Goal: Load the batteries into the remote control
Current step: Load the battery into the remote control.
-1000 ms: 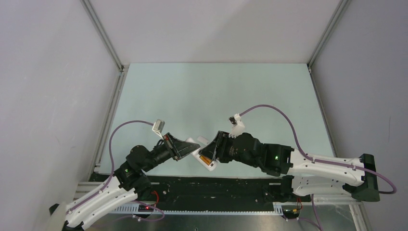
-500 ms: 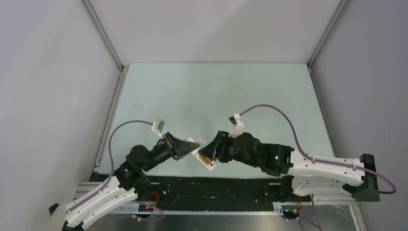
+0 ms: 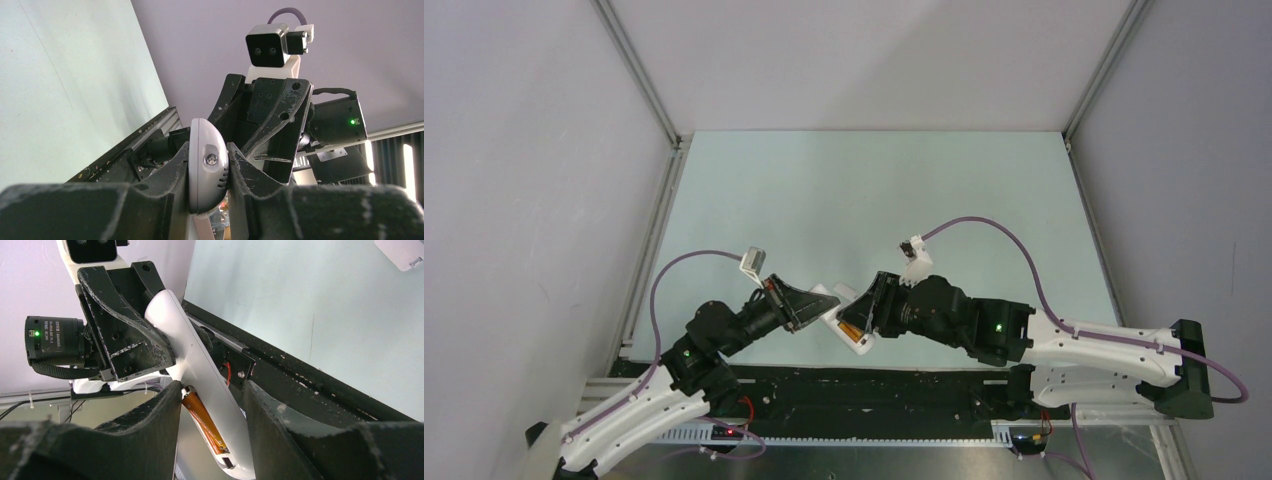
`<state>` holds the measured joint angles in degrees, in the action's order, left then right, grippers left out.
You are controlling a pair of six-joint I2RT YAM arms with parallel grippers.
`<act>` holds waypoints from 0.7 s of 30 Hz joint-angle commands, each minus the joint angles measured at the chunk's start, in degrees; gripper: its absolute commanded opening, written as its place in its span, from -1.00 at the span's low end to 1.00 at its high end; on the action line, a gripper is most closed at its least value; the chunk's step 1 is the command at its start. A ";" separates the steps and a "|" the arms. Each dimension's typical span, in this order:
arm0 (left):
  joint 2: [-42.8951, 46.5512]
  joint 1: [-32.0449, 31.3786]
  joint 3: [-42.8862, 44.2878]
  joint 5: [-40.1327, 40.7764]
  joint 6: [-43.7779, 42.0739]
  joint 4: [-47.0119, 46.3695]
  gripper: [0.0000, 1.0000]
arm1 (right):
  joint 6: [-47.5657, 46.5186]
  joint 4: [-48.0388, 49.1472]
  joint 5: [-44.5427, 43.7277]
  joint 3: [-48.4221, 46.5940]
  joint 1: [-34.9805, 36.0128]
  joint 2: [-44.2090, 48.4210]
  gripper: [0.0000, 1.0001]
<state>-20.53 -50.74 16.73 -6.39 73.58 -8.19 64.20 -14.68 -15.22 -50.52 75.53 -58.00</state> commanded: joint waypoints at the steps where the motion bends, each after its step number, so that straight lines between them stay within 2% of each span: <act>1: -0.16 0.18 4.01 3.98 1.28 -4.02 -1.00 | -0.79 -0.22 1.67 -0.23 1.18 0.14 0.02; 21: -0.12 0.20 4.36 5.23 1.47 -4.03 -1.00 | -0.41 -3.17 1.24 -0.27 1.57 0.95 0.03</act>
<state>-20.95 -50.87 17.47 -6.00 73.63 -7.51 64.23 -14.85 -15.64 -50.52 75.79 -57.78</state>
